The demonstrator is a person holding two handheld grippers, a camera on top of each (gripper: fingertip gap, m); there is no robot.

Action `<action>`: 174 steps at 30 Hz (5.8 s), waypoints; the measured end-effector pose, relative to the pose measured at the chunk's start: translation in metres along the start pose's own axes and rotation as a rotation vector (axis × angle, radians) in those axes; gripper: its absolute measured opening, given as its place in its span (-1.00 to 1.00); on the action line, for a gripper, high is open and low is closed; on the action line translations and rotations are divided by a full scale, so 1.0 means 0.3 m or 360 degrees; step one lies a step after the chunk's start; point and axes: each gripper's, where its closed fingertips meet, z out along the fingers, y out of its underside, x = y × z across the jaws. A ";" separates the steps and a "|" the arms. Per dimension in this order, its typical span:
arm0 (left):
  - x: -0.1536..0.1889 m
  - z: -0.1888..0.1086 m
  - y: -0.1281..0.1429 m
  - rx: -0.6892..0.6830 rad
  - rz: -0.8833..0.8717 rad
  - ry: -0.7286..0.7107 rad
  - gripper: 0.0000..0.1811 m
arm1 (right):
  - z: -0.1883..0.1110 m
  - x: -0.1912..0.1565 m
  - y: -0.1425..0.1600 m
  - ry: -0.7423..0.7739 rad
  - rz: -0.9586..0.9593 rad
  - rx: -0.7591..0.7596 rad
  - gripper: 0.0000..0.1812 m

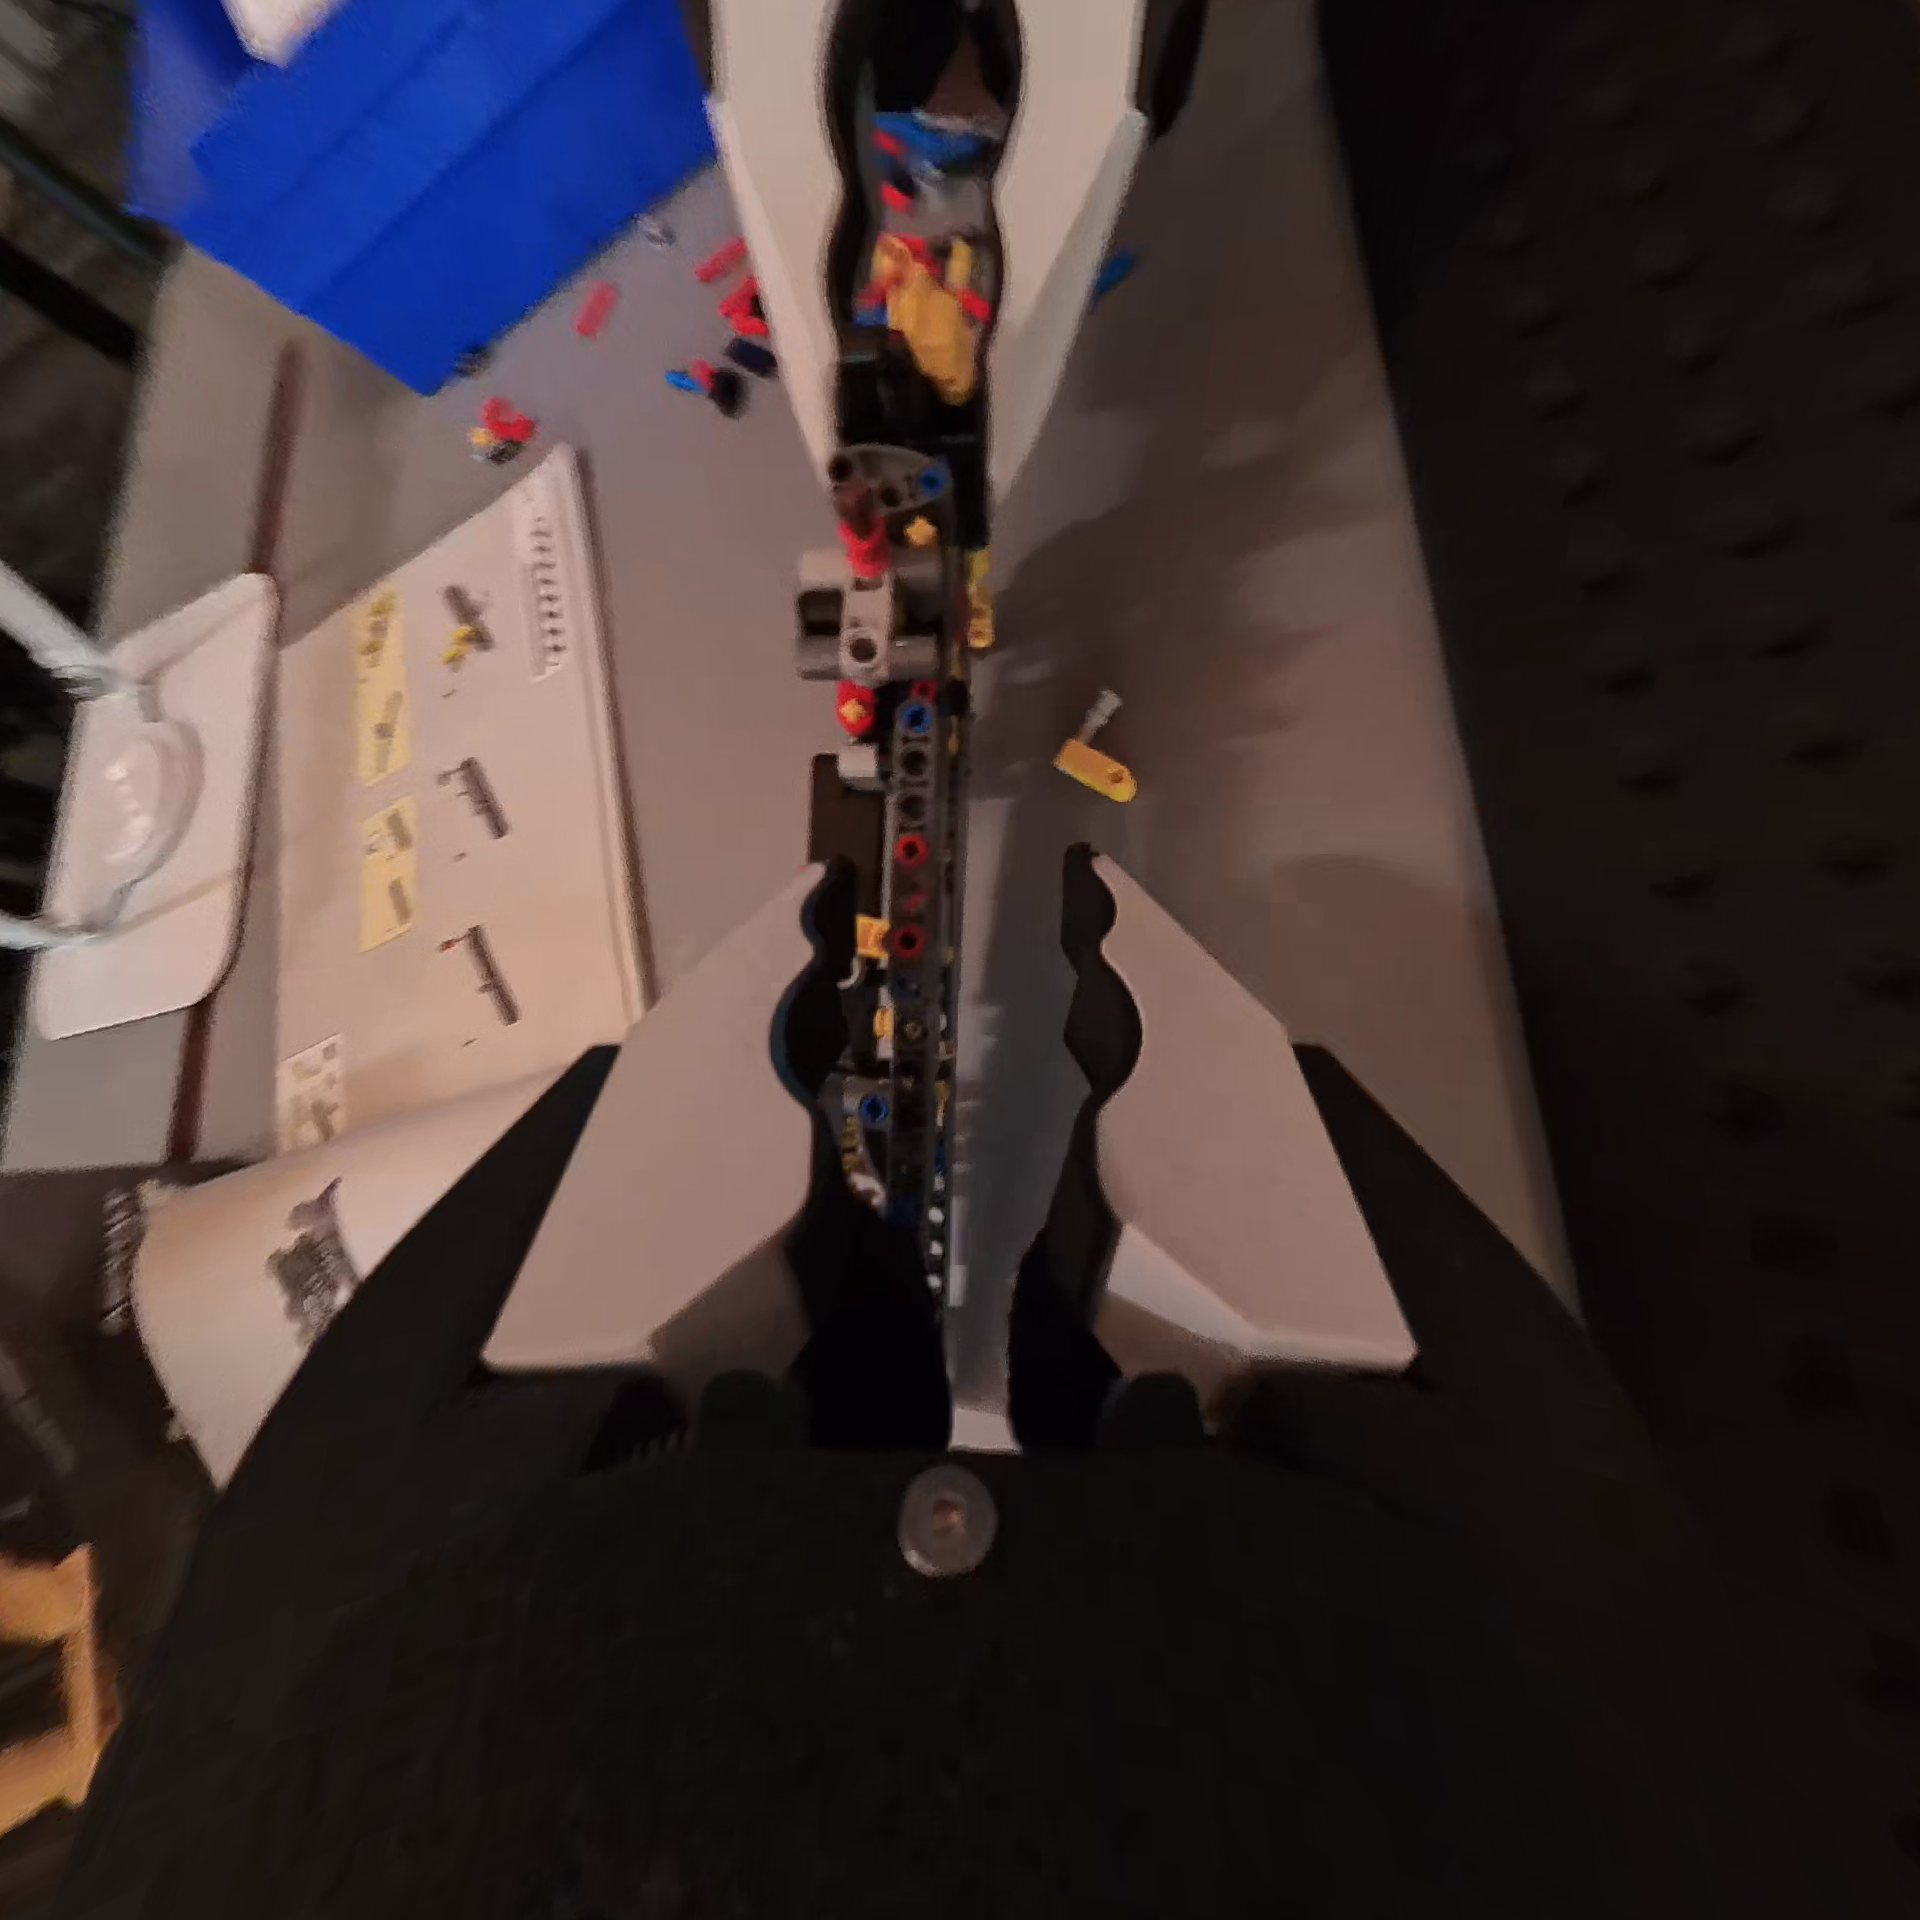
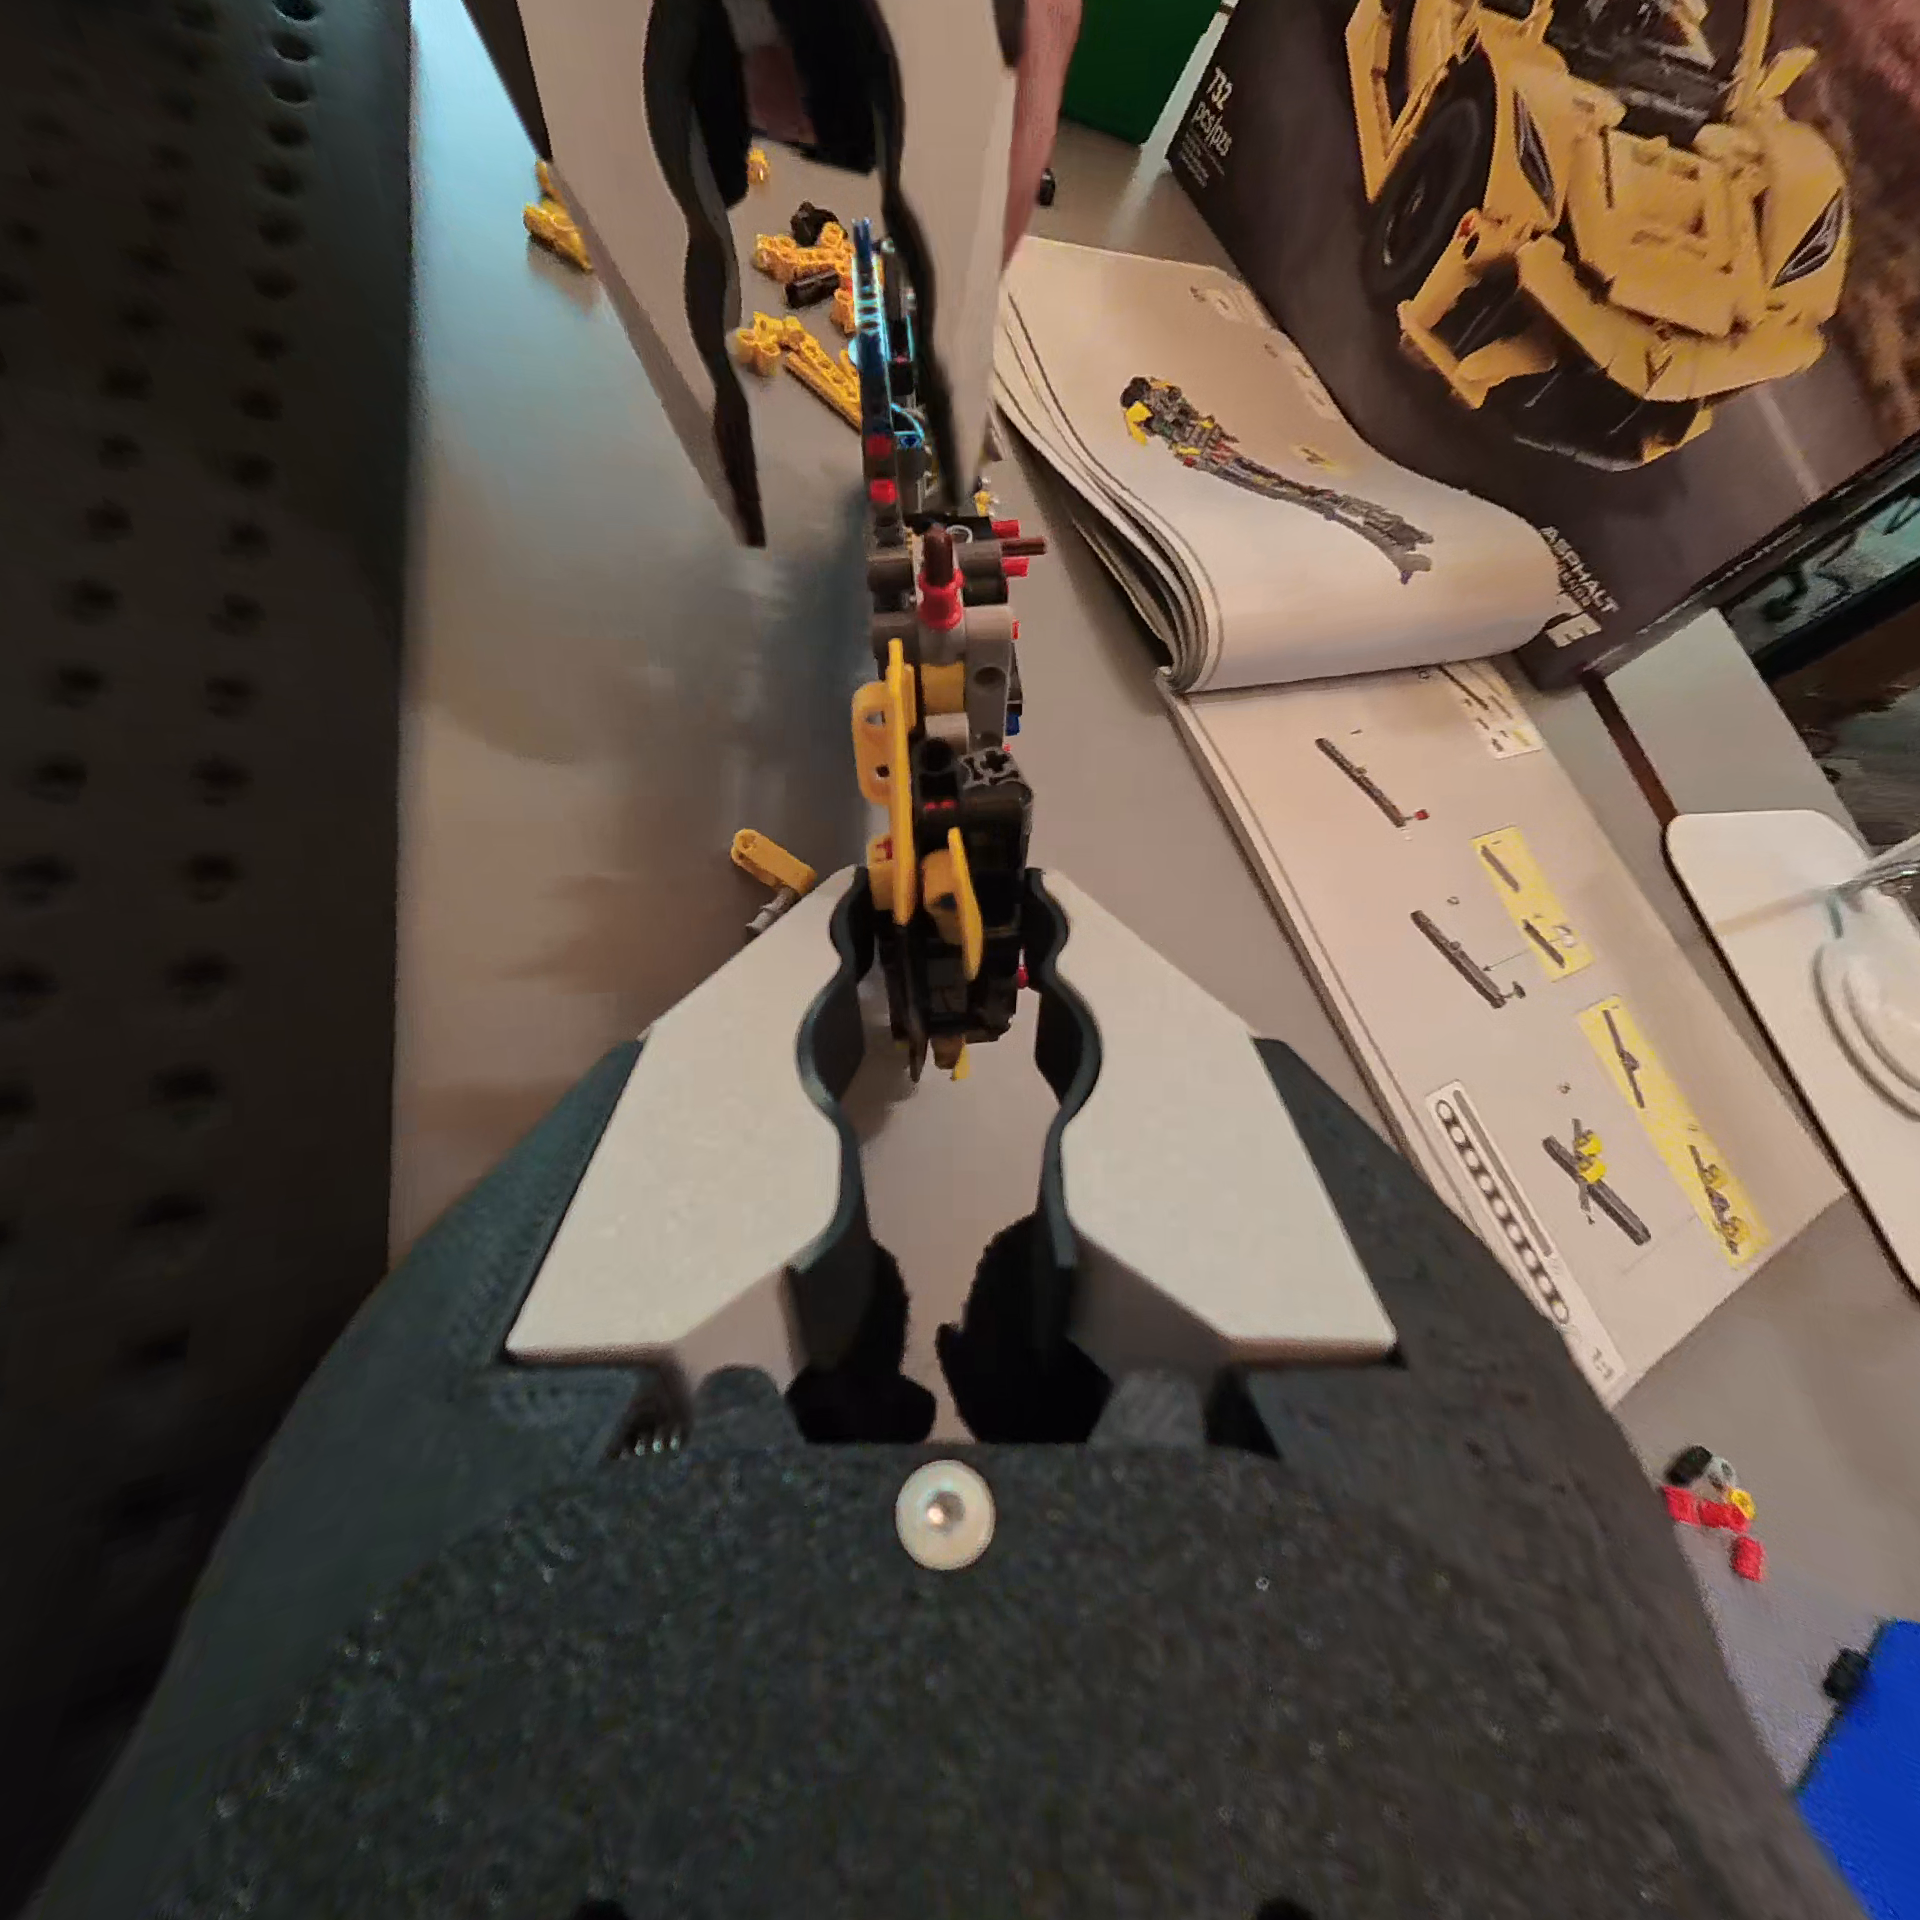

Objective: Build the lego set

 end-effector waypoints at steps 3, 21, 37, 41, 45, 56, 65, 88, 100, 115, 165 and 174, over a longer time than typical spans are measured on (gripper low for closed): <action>-0.015 0.049 -0.001 -0.0124 0.0061 0.0115 -0.62 | 0.005 0.005 -0.004 -0.0046 0.0032 -0.0009 -0.70; -0.051 0.097 -0.022 0.0024 -0.0191 0.0214 -0.90 | 0.016 0.037 -0.002 -0.0119 0.0261 0.0019 -0.70; -0.057 0.087 0.007 -0.0066 -0.0173 0.0131 -0.93 | 0.093 -0.156 0.096 -0.0063 0.0800 -0.0318 -0.70; -0.066 0.084 0.015 -0.0077 -0.0201 0.0109 -0.93 | 0.149 -0.168 0.110 -0.0069 0.0789 -0.0424 -0.71; -0.068 0.081 0.019 -0.0076 -0.0201 0.0114 -0.93 | 0.154 -0.155 0.126 -0.0055 0.0723 -0.0459 -0.83; -0.073 0.082 0.018 -0.0041 -0.0248 0.0141 -0.93 | -0.006 -0.041 -0.101 0.0114 0.0207 -0.0265 -0.94; -0.072 0.082 0.018 -0.0042 -0.0234 0.0132 -0.93 | -0.040 -0.186 0.152 -0.0313 0.0316 -0.1027 -0.94; -0.071 0.077 0.023 -0.0035 -0.0240 0.0167 -0.93 | -0.046 -0.150 0.137 -0.0039 0.0845 -0.0471 -0.63; -0.079 0.082 0.022 -0.0034 -0.0267 0.0167 -0.93 | -0.030 -0.285 0.143 -0.0059 0.1174 -0.0608 -0.62; -0.072 0.086 0.017 -0.0046 -0.0242 0.0137 -0.93 | 0.040 -0.200 0.190 0.0344 0.0944 -0.0737 -0.92; 0.035 0.152 0.118 -0.0698 0.1023 -0.0754 -0.76 | 0.032 -0.088 0.081 -0.0056 0.1386 -0.0021 -0.93; 0.075 0.127 0.101 -0.0696 0.0985 -0.0531 -0.62 | 0.038 -0.091 0.071 -0.0096 0.1409 0.0001 -0.93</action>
